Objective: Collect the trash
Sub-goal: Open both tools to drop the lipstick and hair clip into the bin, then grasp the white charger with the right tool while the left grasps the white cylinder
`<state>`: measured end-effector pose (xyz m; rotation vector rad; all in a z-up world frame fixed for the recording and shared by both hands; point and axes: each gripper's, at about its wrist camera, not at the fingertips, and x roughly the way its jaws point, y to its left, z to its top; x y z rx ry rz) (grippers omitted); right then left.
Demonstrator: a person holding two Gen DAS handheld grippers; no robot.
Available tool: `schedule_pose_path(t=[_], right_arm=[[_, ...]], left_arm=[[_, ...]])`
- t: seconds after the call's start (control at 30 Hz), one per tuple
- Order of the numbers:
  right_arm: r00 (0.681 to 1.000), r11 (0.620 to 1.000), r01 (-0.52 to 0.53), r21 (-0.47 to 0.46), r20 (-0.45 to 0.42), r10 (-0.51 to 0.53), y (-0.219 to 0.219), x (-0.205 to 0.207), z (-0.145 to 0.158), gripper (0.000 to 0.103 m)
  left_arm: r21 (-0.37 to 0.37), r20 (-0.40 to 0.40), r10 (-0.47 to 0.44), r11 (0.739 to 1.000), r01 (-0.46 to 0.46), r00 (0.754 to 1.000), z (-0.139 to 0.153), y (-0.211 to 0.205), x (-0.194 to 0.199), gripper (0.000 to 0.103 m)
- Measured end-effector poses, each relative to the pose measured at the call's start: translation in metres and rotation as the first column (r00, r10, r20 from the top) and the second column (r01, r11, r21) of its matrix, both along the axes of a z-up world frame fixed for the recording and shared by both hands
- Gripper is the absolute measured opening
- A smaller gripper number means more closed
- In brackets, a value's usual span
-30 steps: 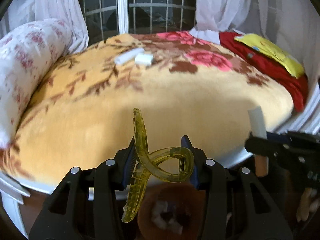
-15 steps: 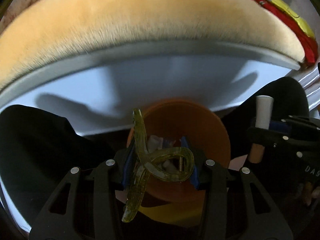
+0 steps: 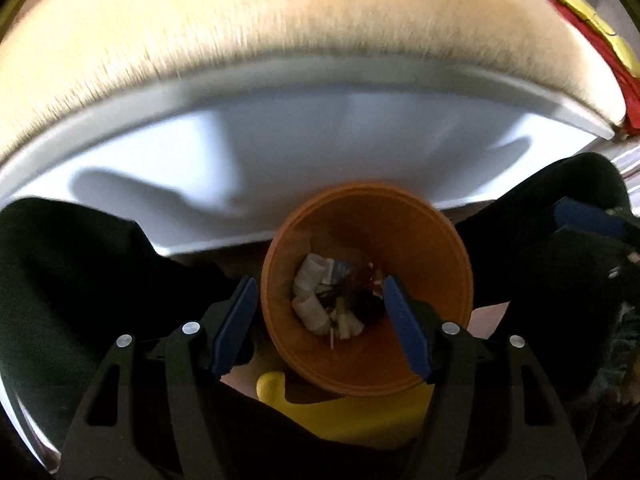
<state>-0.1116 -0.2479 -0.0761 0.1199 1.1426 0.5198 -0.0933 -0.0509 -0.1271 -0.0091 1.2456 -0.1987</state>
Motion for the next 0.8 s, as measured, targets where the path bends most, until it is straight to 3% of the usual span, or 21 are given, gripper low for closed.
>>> schedule_pose_path(t=[0.17, 0.27, 0.47, 0.6, 0.8], right_arm=[[0.99, 0.999, -0.02, 0.041, 0.143, 0.014, -0.007, 0.011, 0.06, 0.048], [0.974, 0.999, -0.017, 0.049, 0.227, 0.006, -0.008, 0.039, 0.091, 0.049], [0.945, 0.998, -0.057, -0.026, 0.322, 0.063, 0.028, 0.139, 0.114, 0.053], [0.933, 0.991, -0.083, -0.103, 0.343, 0.114, 0.056, 0.214, 0.11, 0.055], [0.926, 0.98, -0.102, -0.169, 0.343, 0.156, 0.09, 0.309, 0.086, 0.06]], left_arm=[[-0.018, 0.176, -0.033, 0.999, 0.037, 0.984, 0.053, 0.006, -0.003, 0.065], [-0.034, 0.282, -0.037, 0.998, 0.048, 0.959, 0.087, 0.012, -0.002, 0.073], [-0.026, 0.437, -0.029, 0.999, 0.045, 0.899, 0.136, 0.018, 0.026, 0.077], [0.008, 0.464, -0.01, 1.0, 0.007, 0.886, 0.134, 0.019, 0.059, 0.078], [-0.027, 0.428, 0.046, 0.999, -0.038, 0.902, 0.125, 0.035, 0.097, 0.078]])
